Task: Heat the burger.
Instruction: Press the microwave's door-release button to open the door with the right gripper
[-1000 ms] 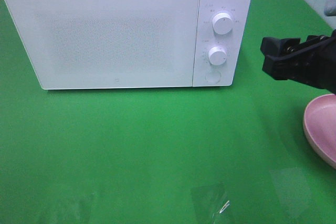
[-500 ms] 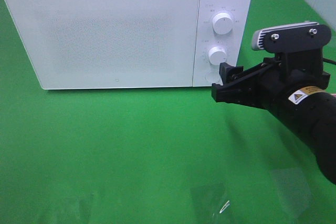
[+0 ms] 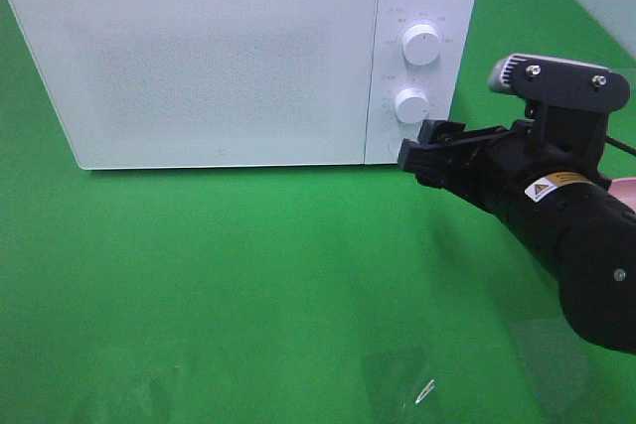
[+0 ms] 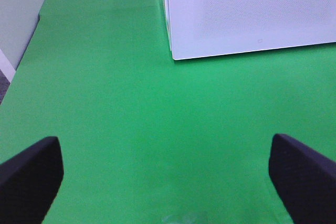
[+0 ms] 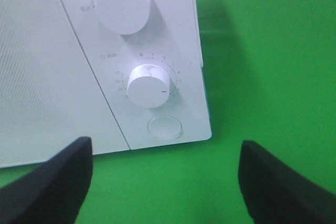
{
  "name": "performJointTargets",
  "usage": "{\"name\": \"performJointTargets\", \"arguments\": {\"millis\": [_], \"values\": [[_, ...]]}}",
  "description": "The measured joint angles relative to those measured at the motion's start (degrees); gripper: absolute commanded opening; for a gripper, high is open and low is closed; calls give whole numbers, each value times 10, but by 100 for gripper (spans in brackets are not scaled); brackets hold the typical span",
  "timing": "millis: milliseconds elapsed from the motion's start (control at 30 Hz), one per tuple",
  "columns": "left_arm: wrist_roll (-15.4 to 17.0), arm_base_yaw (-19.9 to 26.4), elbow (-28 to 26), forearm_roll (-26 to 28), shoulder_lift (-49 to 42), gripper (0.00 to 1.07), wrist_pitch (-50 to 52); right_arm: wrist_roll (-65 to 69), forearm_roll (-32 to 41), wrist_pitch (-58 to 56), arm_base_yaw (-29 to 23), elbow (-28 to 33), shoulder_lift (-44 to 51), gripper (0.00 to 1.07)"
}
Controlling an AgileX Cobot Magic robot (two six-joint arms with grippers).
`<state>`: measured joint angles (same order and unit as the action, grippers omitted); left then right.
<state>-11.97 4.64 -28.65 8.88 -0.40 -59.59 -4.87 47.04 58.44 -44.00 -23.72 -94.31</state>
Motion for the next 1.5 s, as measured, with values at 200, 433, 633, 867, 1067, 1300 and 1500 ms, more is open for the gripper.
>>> {"name": "performJointTargets", "arguments": {"millis": [200,433,633,867,1067,1300,1500], "values": [[0,0,0,0,0,100,0,160,0,-1,0,0,0,65],[0,0,0,0,0,100,0,409,1,-1,0,0,0,34],[0,0,0,0,0,100,0,635,-1,-1,0,0,0,0],[0,0,0,0,0,100,0,716,-3,-14,0,0,0,0],[0,0,0,0,0,100,0,760,-6,-46,0,0,-7,0],[0,0,0,0,0,100,0,783,-23,-47,8,-9,-48,0],[0,0,0,0,0,100,0,807,-87,-50,54,-37,-77,0]]}}
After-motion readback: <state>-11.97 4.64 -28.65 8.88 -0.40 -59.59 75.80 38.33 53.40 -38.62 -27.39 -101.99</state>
